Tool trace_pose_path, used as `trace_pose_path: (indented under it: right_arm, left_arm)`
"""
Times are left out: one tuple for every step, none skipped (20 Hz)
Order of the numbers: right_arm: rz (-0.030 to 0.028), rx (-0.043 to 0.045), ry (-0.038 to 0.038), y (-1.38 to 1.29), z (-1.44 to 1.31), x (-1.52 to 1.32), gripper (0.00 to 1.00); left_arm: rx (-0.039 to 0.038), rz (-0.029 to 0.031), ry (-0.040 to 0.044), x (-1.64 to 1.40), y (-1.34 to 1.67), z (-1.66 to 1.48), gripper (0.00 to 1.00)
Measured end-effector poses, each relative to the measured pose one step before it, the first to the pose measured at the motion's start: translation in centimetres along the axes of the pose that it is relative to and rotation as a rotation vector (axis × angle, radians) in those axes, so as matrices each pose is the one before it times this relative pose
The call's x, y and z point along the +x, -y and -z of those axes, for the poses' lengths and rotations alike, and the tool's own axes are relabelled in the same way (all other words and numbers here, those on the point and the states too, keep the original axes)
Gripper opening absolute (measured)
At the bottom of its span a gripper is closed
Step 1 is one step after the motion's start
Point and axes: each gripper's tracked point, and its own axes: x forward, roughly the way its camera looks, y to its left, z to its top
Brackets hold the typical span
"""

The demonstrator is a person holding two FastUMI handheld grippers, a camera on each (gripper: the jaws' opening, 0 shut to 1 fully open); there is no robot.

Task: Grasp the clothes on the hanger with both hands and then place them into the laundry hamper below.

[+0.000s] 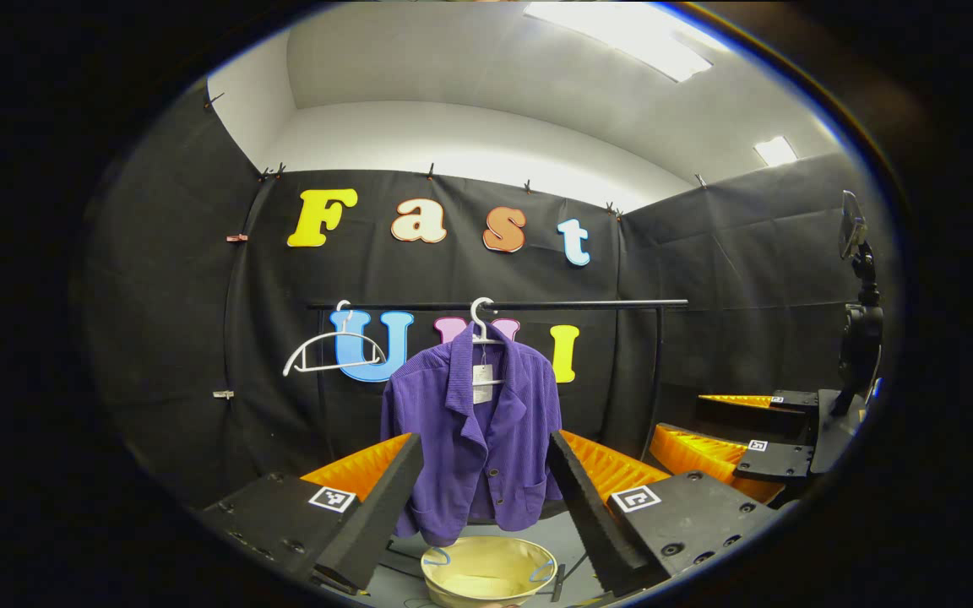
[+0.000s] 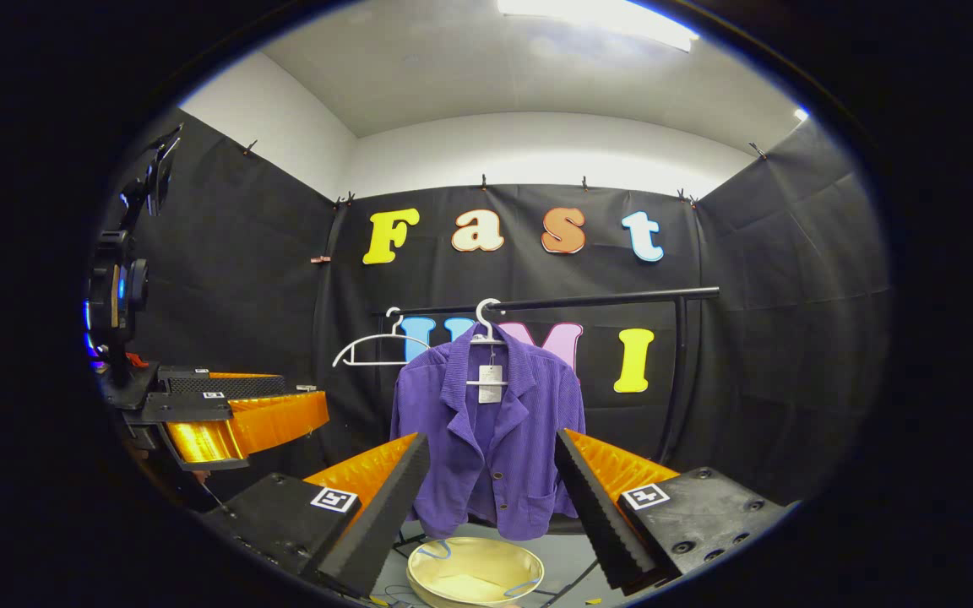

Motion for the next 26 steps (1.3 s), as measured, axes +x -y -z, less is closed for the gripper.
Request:
trace_pose_path:
  right_arm:
    - [-0.00293,-0.00044,-0.0043,-0.096,0.102,-0.041,0.97]
    - [-0.00311,-0.00189,-0.00329,-0.071,0.049,-0.097,0.97]
    - [-0.00184,-0.00259,-0.00218,0.019,0.021,0.006,0.97]
    - [-0.00044,-0.00112,-0.00091,0.025,-0.004,0.041,0.97]
    - [0.00033,0.00097,-0.00078,-0.046,0.01,-0.083,0.97]
    - [0.00117,0.00157,-0.00038,-0.005,-0.043,0.034,0.97]
    - [0.00161,0.00153,-0.00052,-0.007,0.017,0.05,0.97]
    - [0.00196,-0.00055,0.00009,-0.037,-0.018,0.004,0.97]
    - [0.00061,-0.00285,0.0021,-0.157,-0.111,0.027,0.98]
    - [0.00159,-0.00436,0.00029,-0.144,-0.036,0.016,0.97]
    - [0.00038,-0.00406,-0.00201,-0.196,0.129,-0.046,0.98]
    - [-0.00042,-0.00478,-0.00074,-0.255,-0.043,-0.057,0.98]
    - [0.00336,-0.00567,-0.00035,-0.167,-0.028,0.081,0.98]
    - [0.00439,-0.00503,0.00042,-0.094,-0.047,-0.051,0.97]
    - [0.0062,-0.00406,-0.00039,-0.211,0.05,0.043,0.98]
    - [0.00877,-0.00257,0.00141,-0.144,-0.062,0.062,0.98]
    - [0.00838,-0.00014,0.00356,-0.164,-0.066,0.014,0.98]
    - [0.00797,0.00113,0.00278,-0.276,-0.045,0.091,0.98]
    - [0.00908,0.00007,-0.00043,-0.238,0.077,0.121,0.98]
    - [0.0089,-0.00229,-0.00339,-0.167,0.307,0.084,0.98]
    - [0.00852,-0.00479,-0.00525,-0.169,0.297,0.047,0.98]
    - [0.00679,-0.0058,-0.00322,-0.259,0.276,0.113,0.98]
    - [0.00664,-0.00448,-0.00432,-0.174,0.182,0.042,0.98]
    - [0.00341,-0.00089,-0.00825,-0.182,0.286,0.282,0.98]
    - [0.00077,0.00164,-0.00678,-0.166,0.196,0.213,0.98]
    - [0.00056,0.00336,-0.00246,-0.102,0.184,0.267,0.98]
  left_arm:
    - [0.00175,0.00274,0.00219,-0.023,0.12,-0.007,0.94]
    - [-0.0009,0.00212,0.00138,-0.113,0.105,-0.08,0.94]
    - [-0.00205,0.00095,0.00156,0.036,0.073,0.055,0.94]
    - [-0.00237,-0.00001,0.00007,-0.102,-0.008,-0.077,0.94]
    - [-0.00101,-0.00096,-0.00183,0.014,-0.084,0.082,0.94]
    - [-0.00046,-0.00117,-0.00194,-0.064,-0.058,-0.005,0.94]
    - [-0.0004,0.00041,-0.00188,-0.01,-0.043,0.11,0.94]
    - [0.00087,-0.00029,0.00019,-0.088,-0.121,0.009,0.94]
    - [0.00046,-0.0013,0.00088,-0.013,-0.225,0.051,0.94]
    - [-0.00152,-0.00028,-0.0009,-0.05,-0.175,0.04,0.94]
    - [-0.00294,0.00154,-0.00289,0.024,-0.049,0.229,0.94]
    - [-0.00253,0.00164,-0.00154,-0.064,-0.262,0.112,0.94]
    - [-0.00158,0.00375,-0.00191,-0.05,-0.128,0.035,0.94]
    - [-0.0026,0.00611,-0.00266,-0.053,-0.164,0.123,0.94]
    - [-0.00232,0.0063,-0.00067,-0.147,-0.176,0.0,0.94]
    - [-0.00107,0.00604,0.00169,-0.019,-0.354,-0.031,0.94]
    - [-0.00027,0.00645,0.00141,-0.06,-0.235,-0.069,0.94]
    - [0.00077,0.00718,0.00083,-0.059,-0.285,0.055,0.94]
    - [0.00108,0.00703,-0.00069,-0.039,-0.266,0.006,0.94]
    - [0.00047,0.00825,-0.00218,0.174,-0.225,0.099,0.94]
    - [0.00001,0.00793,-0.00095,0.016,-0.256,0.043,0.94]
    - [0.00041,0.00758,0.00172,-0.002,-0.197,0.066,0.94]
    - [-0.00078,0.00532,-0.00183,0.127,-0.243,0.246,0.94]
    - [-0.00344,0.00252,-0.00587,0.094,-0.167,0.183,0.94]
    - [-0.00479,0.00173,-0.00672,0.194,-0.183,0.385,0.94]
    - [-0.00463,0.00034,-0.00233,0.31,-0.196,0.16,0.94]
